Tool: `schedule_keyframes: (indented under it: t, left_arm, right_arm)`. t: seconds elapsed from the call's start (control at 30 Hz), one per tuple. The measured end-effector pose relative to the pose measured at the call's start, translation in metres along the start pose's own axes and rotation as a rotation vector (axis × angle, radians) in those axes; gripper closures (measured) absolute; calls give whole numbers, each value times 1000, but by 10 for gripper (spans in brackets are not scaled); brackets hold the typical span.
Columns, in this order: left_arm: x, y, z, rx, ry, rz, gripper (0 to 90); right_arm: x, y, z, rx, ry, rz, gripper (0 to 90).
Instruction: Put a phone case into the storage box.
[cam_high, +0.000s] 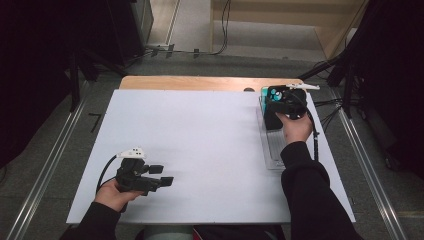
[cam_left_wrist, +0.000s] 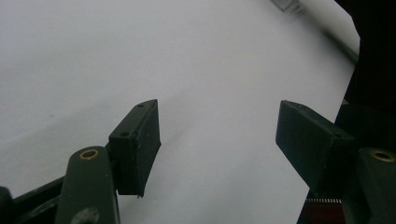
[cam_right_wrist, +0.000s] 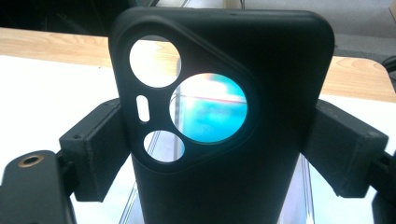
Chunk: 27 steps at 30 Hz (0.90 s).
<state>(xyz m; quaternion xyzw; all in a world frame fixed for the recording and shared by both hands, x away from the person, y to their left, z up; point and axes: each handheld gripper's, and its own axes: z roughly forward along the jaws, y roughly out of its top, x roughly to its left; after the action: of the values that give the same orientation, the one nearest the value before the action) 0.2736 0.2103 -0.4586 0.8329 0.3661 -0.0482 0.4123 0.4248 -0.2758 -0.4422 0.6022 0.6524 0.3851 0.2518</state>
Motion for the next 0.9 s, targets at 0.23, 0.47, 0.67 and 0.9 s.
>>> schedule_keyframes:
  t: [0.23,0.47,0.67,0.9]
  left_arm:
    - [1,0,0,-3,-1,1,311]
    - [0,3,2,-5,-10,6,311]
    - [0,5,3,-4,-23,11,310]
    - [1,9,6,-7,-27,13,310]
  right_arm:
    - [-1,9,14,25,-26,-10,119]
    - [1,16,26,31,-41,5,119]
    - [1,17,31,24,-28,4,119]
    - [-2,18,35,22,-7,12,115]
